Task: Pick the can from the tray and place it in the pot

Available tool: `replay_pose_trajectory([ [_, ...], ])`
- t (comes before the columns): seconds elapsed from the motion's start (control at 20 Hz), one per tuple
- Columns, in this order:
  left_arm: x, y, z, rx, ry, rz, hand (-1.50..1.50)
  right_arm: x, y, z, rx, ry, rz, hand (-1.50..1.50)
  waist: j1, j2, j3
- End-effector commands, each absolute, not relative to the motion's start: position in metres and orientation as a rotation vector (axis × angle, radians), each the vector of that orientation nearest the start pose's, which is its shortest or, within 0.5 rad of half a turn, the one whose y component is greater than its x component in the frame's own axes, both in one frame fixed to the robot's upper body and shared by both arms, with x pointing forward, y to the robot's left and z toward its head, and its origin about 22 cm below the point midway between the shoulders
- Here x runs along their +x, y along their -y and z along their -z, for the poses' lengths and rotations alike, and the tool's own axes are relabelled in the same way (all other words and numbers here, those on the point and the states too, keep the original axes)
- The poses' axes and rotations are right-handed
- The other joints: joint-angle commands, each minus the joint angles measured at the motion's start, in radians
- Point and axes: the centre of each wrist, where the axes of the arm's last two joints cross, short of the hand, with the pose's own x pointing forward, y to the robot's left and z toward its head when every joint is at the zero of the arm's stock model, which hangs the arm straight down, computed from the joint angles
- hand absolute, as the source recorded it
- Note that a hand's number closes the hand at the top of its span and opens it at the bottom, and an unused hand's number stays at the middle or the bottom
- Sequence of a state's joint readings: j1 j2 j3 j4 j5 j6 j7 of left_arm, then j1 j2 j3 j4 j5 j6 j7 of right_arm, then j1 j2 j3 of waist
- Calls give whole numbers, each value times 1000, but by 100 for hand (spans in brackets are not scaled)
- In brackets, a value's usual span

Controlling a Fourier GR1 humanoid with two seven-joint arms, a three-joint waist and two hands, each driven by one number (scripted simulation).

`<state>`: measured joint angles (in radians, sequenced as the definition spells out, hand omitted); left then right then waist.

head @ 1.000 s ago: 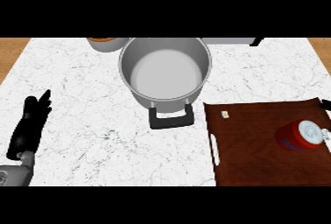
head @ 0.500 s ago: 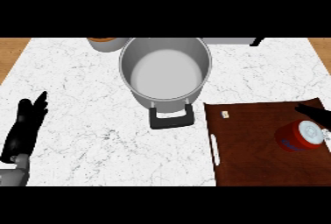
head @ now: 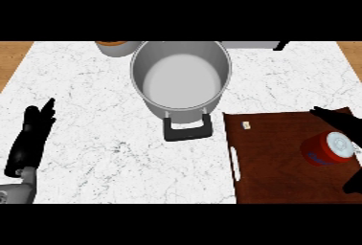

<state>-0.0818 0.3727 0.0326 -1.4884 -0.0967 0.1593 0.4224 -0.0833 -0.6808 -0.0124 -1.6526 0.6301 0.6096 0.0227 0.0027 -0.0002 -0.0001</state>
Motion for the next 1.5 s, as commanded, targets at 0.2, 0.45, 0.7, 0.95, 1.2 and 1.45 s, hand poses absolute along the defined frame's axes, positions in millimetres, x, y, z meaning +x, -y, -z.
replay_pose_trajectory([
  [0.2,267,-332,-29,520,1165,113,0,276,358,-95,-625,964,-1349,-150,0,1,0],
  [0.45,265,-321,-40,517,1164,108,0,281,335,-93,-618,963,-1369,-150,0,0,0],
  [0.7,252,-334,-14,523,1157,107,0,275,369,-77,-587,954,-1326,-150,-1,0,0],
  [0.95,255,-338,-21,521,1167,101,0,284,374,-52,-573,956,-1329,-150,3,1,0],
  [1.2,258,-312,-29,519,1154,120,0,289,367,-44,-555,954,-1330,150,2,0,1],
  [1.45,273,-324,-29,540,1172,98,0,271,355,-33,-624,1068,-1369,150,-5,0,0],
])
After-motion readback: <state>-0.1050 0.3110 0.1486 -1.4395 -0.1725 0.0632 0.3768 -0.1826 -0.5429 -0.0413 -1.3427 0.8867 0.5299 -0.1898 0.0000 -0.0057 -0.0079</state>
